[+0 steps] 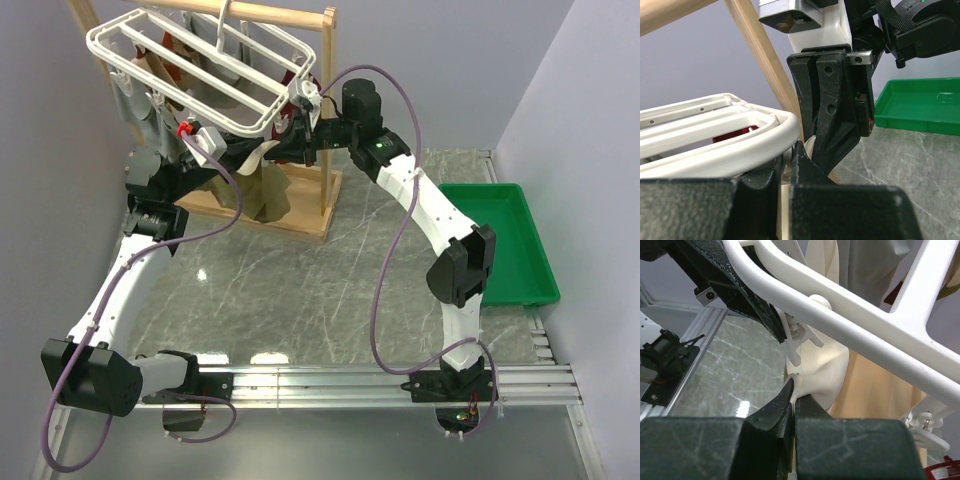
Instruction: Clip the underwear to the hanger
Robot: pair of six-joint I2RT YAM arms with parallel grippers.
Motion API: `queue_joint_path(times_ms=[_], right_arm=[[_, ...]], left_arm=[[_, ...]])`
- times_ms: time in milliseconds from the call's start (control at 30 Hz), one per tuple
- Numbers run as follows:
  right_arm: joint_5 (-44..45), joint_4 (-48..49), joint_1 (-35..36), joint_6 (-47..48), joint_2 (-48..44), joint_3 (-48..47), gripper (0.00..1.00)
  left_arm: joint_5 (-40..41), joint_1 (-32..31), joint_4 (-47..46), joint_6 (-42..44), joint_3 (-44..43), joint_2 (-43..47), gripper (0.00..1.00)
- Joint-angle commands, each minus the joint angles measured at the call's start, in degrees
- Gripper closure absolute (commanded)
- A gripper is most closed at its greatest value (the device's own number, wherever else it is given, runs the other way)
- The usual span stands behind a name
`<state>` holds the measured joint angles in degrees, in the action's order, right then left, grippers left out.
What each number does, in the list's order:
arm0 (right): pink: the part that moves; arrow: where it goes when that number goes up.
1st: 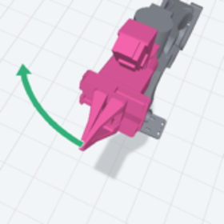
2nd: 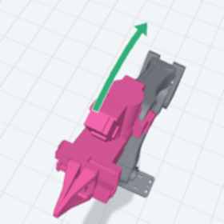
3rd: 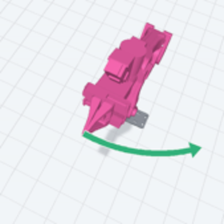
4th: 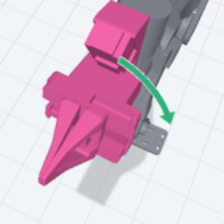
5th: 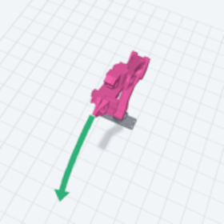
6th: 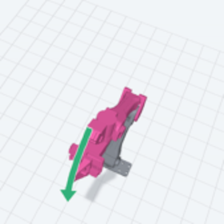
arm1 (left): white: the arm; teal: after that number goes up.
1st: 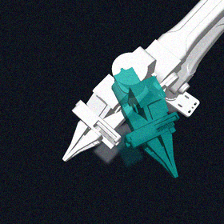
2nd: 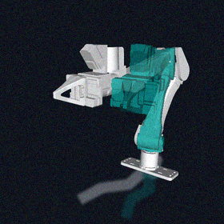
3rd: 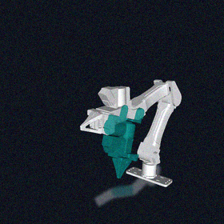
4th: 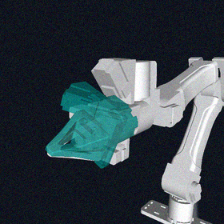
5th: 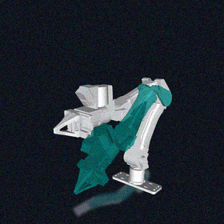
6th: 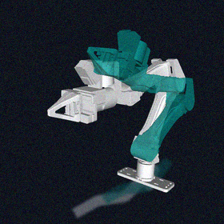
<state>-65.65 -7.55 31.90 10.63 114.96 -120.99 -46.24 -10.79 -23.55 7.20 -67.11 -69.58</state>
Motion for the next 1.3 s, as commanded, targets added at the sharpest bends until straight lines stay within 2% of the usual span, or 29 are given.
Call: queue_joint_path(times_ms=[0,167,433,833,1267], right_arm=[[0.61,-0.01,0.53,3.86,-4.13,-0.21,1.0],[0.52,-1.23,1.23,6.67,-4.56,0.14,1.0],[0.87,-5.72,2.46,17.05,-6.41,2.25,1.0],[1.66,-3.17,2.55,14.77,-4.04,0.05,1.0],[0.17,-2.03,3.08,14.15,-4.12,-0.39,1.0]], left_arm=[[-9.3,-0.64,3.6,-3.16,-0.83,0.15,0.99],[-9.92,-0.64,3.34,-3.68,-0.92,-0.11,1.0],[-12.73,-0.64,2.11,-6.06,-1.71,-0.82,1.0],[-15.81,-0.64,2.11,-9.22,-1.97,-1.08,1.0],[-16.08,-0.64,3.6,-7.91,-1.97,-1.43,1.0]])
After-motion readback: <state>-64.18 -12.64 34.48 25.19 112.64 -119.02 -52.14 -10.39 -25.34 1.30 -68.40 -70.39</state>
